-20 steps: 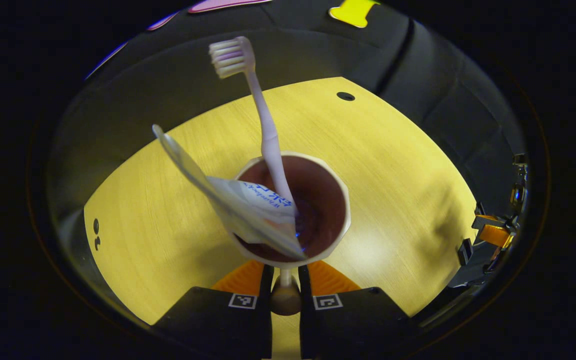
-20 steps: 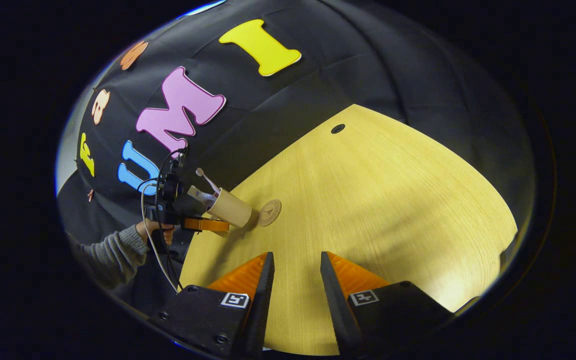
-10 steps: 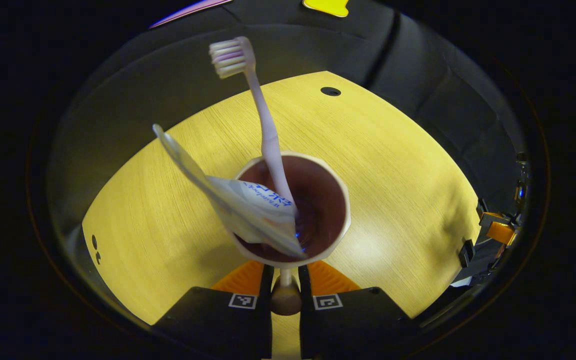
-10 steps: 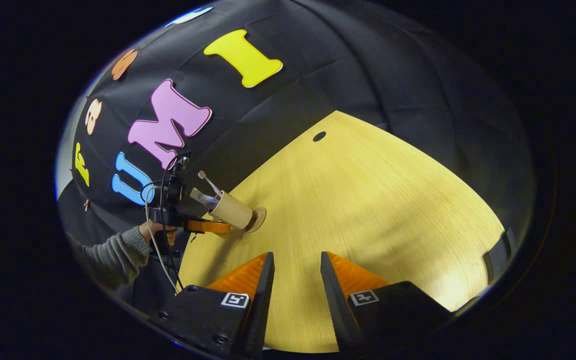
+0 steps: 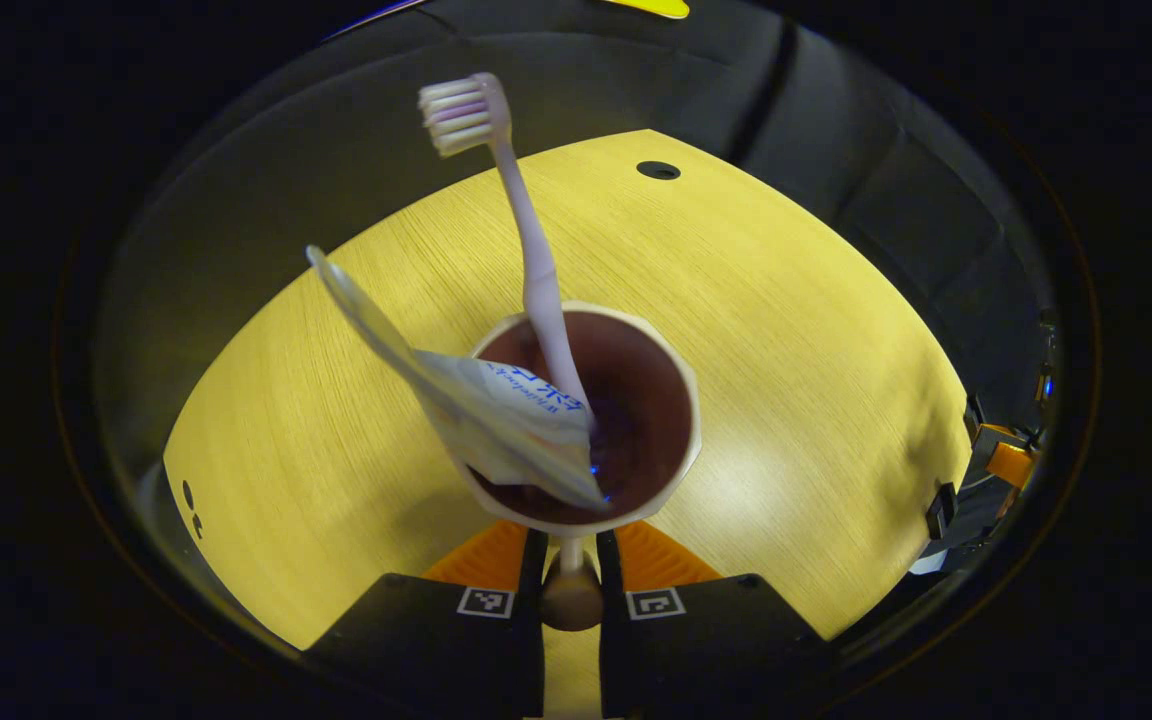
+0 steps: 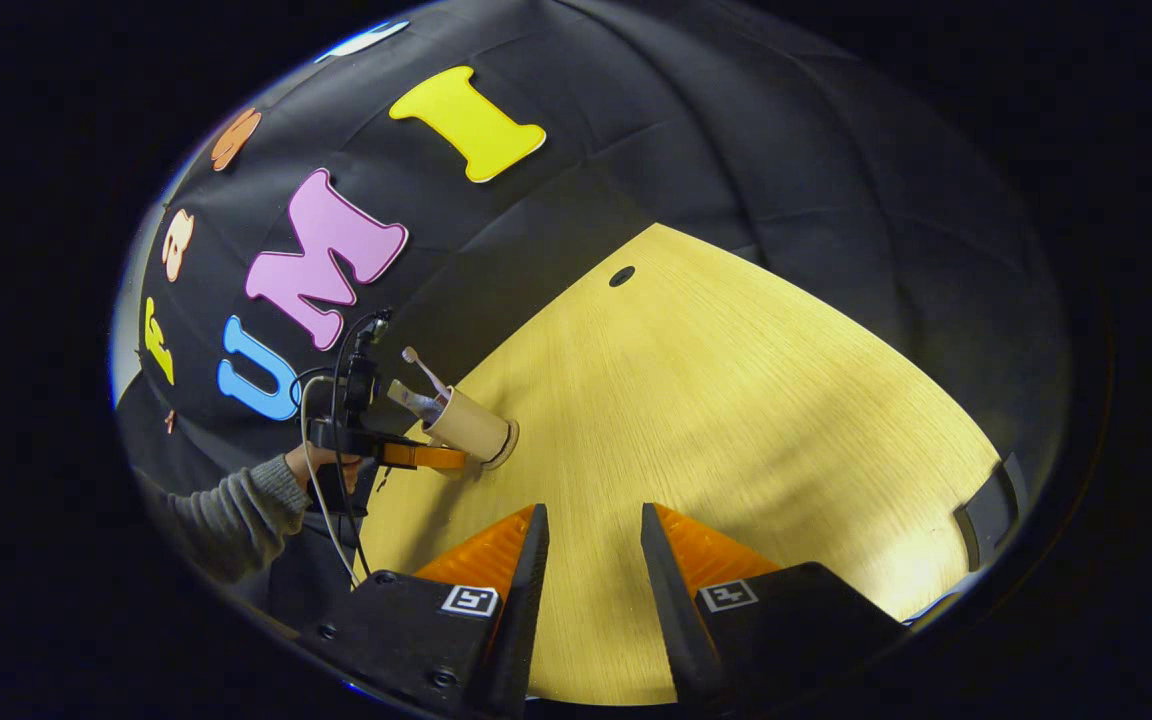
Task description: Put the toothbrush and toothpaste on the desktop into the cup, then pick up the cup and place it on the coaster on the desktop.
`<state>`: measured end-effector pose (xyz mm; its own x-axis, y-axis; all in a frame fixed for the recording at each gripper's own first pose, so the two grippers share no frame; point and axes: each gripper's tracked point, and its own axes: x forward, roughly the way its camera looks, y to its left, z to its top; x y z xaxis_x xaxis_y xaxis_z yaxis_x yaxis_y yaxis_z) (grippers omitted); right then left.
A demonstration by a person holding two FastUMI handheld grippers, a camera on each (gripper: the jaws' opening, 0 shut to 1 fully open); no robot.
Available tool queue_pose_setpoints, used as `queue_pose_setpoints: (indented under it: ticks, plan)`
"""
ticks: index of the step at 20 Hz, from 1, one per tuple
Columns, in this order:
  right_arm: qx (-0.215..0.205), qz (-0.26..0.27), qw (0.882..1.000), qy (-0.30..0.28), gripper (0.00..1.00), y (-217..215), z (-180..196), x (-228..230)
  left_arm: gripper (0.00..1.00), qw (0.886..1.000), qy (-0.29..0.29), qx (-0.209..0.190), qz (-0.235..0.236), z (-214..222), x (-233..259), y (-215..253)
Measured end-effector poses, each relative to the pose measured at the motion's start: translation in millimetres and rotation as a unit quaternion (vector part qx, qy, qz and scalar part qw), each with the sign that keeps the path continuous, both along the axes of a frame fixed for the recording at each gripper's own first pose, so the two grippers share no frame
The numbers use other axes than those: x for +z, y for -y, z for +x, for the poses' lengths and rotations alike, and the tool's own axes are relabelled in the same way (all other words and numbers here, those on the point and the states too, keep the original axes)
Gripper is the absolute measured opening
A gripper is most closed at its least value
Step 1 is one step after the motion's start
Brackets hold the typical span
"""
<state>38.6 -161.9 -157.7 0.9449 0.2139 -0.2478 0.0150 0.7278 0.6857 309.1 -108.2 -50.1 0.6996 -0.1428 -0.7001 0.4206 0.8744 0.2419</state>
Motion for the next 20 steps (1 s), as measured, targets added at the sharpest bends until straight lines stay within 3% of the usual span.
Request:
queue_pose_setpoints:
  ticks: [6, 7, 9, 10, 11, 12, 15, 16, 17, 20]
  plan:
    - [0.001, 0.001, 1.000, -0.004, 0.58, 1.6, 1.0, 0.4, 0.27, 1.000, -0.002, 0.002, 0.000, 1.8, -2.5, -2.1]
    - [0.000, 0.001, 1.000, -0.004, 0.58, 1.9, 1.9, 0.9, 0.32, 1.000, -0.003, 0.003, 0.001, 2.5, -3.2, -2.5]
    - [0.000, 0.002, 1.000, -0.003, 0.58, 1.0, 4.3, 1.4, 0.29, 1.000, -0.005, 0.005, 0.005, 3.5, -5.5, -2.5]
    - [0.001, 0.002, 1.000, -0.003, 0.58, -0.1, 3.8, 2.0, 0.34, 1.000, -0.003, 0.005, 0.009, 3.2, -4.0, -3.5]
    - [0.003, 0.002, 1.000, -0.003, 0.41, -1.2, 4.8, 3.7, 0.36, 1.000, 0.000, 0.005, 0.012, 2.7, -1.0, -5.1]
    - [0.005, 0.001, 1.000, -0.002, 0.58, -1.8, 4.6, 4.5, 0.36, 1.000, 0.002, 0.002, 0.013, 2.5, 0.7, -4.4]
    - [0.008, 0.000, 1.000, 0.000, 0.58, -5.1, 6.6, 8.0, 0.54, 1.000, 0.011, -0.001, 0.014, 1.1, 5.3, -5.8]
    - [0.009, -0.001, 1.000, 0.002, 0.41, -6.1, 6.3, 10.1, 0.63, 1.000, 0.012, 0.000, 0.012, 0.0, 6.3, -6.0]
    - [0.011, -0.002, 1.000, 0.003, 0.58, -7.8, 6.4, 11.2, 0.75, 1.000, 0.014, 0.002, 0.011, -2.4, 8.3, -6.7]
    - [0.015, -0.004, 1.000, 0.006, 0.58, -11.6, 6.5, 16.2, 0.77, 1.000, 0.021, 0.005, 0.004, -10.7, 14.9, -8.2]
